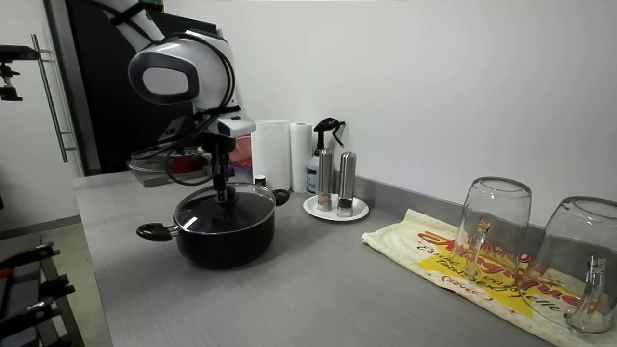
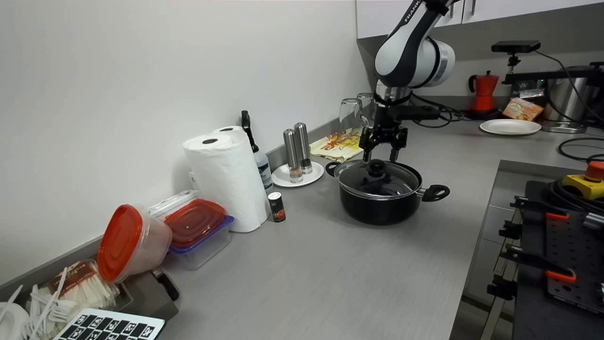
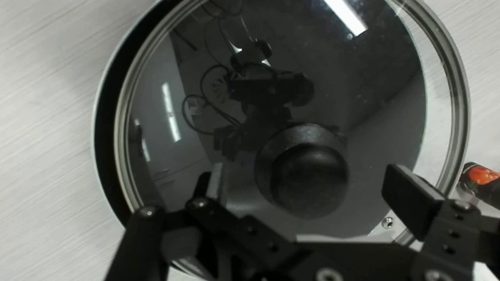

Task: Remove the lid from the pot

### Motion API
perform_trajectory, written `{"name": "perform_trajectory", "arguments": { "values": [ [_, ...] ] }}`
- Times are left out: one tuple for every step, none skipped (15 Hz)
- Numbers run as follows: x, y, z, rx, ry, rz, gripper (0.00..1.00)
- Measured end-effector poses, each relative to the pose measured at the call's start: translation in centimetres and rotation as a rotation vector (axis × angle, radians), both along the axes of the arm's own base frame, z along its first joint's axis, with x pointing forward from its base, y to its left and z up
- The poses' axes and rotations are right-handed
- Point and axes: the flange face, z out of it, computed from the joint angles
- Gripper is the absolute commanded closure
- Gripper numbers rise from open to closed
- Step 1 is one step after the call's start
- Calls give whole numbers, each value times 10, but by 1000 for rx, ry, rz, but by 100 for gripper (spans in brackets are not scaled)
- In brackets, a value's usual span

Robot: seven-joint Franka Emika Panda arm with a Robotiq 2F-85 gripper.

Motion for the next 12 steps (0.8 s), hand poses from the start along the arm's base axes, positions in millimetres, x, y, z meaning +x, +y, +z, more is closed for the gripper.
{"name": "perform_trajectory", "arguments": {
  "values": [
    [1,1,0,0,-1,2,0],
    [1,2,1,1,-2,5,0],
    [1,3,1,1,-2,6,0],
    [1,4,0,2,-1,8,0],
    [1,5,0,2,0,9,0],
    [1,5,-1,2,1,10,0],
    [1,6,-1,3,1,11,0],
    [1,6,-1,3,2,11,0],
    [1,6,-2,3,3,11,25],
    [1,6,-2,3,4,12,26],
    [1,6,-3,3,5,12,32],
    [1,7,-3,3,5,12,40]
  ]
}}
